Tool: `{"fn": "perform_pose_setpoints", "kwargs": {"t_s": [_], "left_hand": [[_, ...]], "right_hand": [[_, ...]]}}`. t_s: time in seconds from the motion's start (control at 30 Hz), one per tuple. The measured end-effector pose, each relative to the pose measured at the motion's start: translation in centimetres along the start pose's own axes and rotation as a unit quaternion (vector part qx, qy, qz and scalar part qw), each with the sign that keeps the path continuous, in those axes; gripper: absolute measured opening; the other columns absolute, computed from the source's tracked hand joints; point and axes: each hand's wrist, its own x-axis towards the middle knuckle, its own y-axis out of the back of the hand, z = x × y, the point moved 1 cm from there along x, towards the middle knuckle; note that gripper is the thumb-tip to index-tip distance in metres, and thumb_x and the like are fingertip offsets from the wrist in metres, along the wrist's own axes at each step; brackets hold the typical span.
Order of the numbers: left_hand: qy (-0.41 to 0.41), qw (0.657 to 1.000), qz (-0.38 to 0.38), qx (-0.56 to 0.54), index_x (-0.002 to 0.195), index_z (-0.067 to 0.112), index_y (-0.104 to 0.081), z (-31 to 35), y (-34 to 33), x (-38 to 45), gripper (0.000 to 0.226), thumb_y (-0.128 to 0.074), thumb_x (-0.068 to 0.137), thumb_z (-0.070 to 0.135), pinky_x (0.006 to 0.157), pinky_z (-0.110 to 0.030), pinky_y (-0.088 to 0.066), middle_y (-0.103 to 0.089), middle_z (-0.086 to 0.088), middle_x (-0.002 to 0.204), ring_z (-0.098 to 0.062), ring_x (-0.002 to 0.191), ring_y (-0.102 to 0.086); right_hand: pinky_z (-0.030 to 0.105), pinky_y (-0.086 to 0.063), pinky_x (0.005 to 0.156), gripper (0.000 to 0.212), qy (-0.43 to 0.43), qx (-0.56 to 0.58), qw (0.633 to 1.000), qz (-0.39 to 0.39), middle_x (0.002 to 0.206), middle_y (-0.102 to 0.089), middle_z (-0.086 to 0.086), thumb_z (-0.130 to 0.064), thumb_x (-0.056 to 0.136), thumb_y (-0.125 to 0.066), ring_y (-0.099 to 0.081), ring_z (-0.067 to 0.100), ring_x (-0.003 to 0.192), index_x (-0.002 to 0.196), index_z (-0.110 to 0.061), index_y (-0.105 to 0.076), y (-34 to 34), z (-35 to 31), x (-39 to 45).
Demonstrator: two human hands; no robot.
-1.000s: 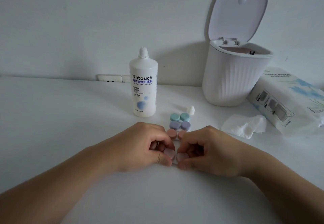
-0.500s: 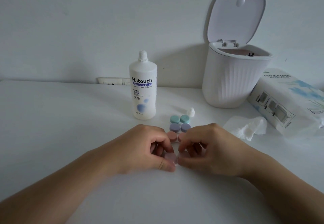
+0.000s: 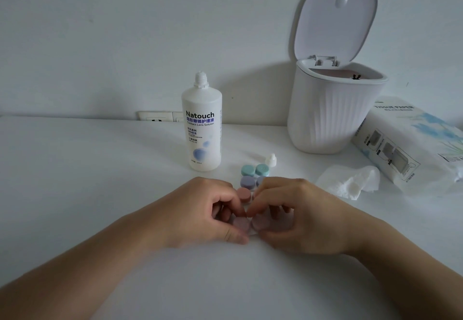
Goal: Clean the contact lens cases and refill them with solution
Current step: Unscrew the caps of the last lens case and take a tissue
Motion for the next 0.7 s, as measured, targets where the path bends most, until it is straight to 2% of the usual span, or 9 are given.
{"fn": "perform_pose_setpoints", "kwargs": {"t_s": [0.07,0.17,0.27,0.37,0.43,0.53,0.63,0.7], "left_hand": [[0.004,1.000,-0.001,-0.002,0.082,0.034,-0.071,0.06,0.00,0.00,0.030,-0.087,0.061,0.050,0.056,-0.011,-0.039,-0.059,0.011,0.072,0.001,0.059,-0.051],[0.003,1.000,-0.002,-0.003,0.081,0.032,-0.072,0.08,-0.02,-0.06,0.027,-0.092,0.065,0.041,0.056,-0.007,-0.038,-0.057,0.015,0.069,0.008,0.062,-0.055],[0.002,1.000,0.000,0.007,0.084,0.035,-0.072,-0.07,-0.01,-0.02,0.031,-0.088,0.063,0.050,0.056,-0.012,-0.039,-0.062,0.010,0.075,0.000,0.060,-0.052],[-0.001,1.000,-0.001,0.006,0.084,0.034,-0.071,-0.12,-0.02,0.00,0.031,-0.088,0.063,0.050,0.057,-0.010,-0.039,-0.062,0.008,0.076,0.006,0.062,-0.054],[-0.003,1.000,-0.004,-0.001,0.083,0.032,-0.072,-0.06,-0.04,0.00,0.029,-0.089,0.064,0.046,0.058,-0.007,-0.039,-0.061,0.010,0.074,0.013,0.066,-0.057],[-0.001,1.000,-0.003,0.002,0.083,0.036,-0.072,-0.10,-0.02,0.03,0.032,-0.085,0.061,0.054,0.057,-0.010,-0.040,-0.060,0.013,0.074,0.005,0.062,-0.054],[0.000,1.000,-0.001,0.005,0.085,0.036,-0.071,-0.25,-0.04,0.09,0.035,-0.084,0.060,0.057,0.056,-0.014,-0.040,-0.061,0.011,0.075,0.000,0.060,-0.050],[-0.003,1.000,0.000,0.006,0.085,0.038,-0.070,-0.25,-0.06,0.10,0.037,-0.081,0.058,0.060,0.056,-0.014,-0.039,-0.059,0.014,0.073,-0.001,0.059,-0.049]], "right_hand": [[0.021,-0.049,0.070,0.020,0.001,0.019,1.000,-0.001,0.091,-0.064,-0.005,-0.016,0.079,-0.078,-0.060,0.014,0.082,0.098,-0.022,-0.076,0.07,-0.09,-0.01],[0.030,-0.050,0.065,0.014,-0.004,-0.003,1.000,0.026,0.079,-0.061,-0.009,-0.027,0.081,-0.082,-0.057,0.015,0.071,0.090,-0.020,-0.074,-0.03,-0.03,0.11],[0.021,-0.045,0.062,0.012,-0.011,-0.029,0.999,0.024,0.070,-0.060,-0.010,-0.029,0.081,-0.082,-0.055,0.009,0.063,0.086,-0.021,-0.074,-0.12,-0.06,0.15],[0.017,-0.042,0.066,0.012,-0.011,-0.031,0.999,0.003,0.077,-0.060,-0.012,-0.025,0.080,-0.077,-0.056,0.008,0.071,0.092,-0.026,-0.075,0.07,-0.09,-0.03],[0.022,-0.047,0.067,0.017,-0.018,-0.027,0.999,-0.005,0.081,-0.060,-0.013,-0.030,0.080,-0.077,-0.057,0.011,0.074,0.097,-0.028,-0.075,0.27,-0.15,-0.08],[0.034,-0.050,0.065,0.021,-0.029,-0.036,0.999,0.003,0.076,-0.059,-0.013,-0.042,0.078,-0.077,-0.057,0.013,0.069,0.093,-0.028,-0.074,0.27,-0.18,-0.01],[0.021,-0.044,0.063,0.013,-0.026,-0.043,0.999,0.003,0.075,-0.059,-0.013,-0.032,0.080,-0.080,-0.056,0.009,0.068,0.091,-0.027,-0.075,0.08,-0.13,0.05],[0.020,-0.045,0.066,0.021,-0.030,-0.035,0.999,-0.017,0.084,-0.062,-0.013,-0.024,0.079,-0.078,-0.058,0.012,0.074,0.099,-0.030,-0.076,0.16,-0.22,-0.08]]}}
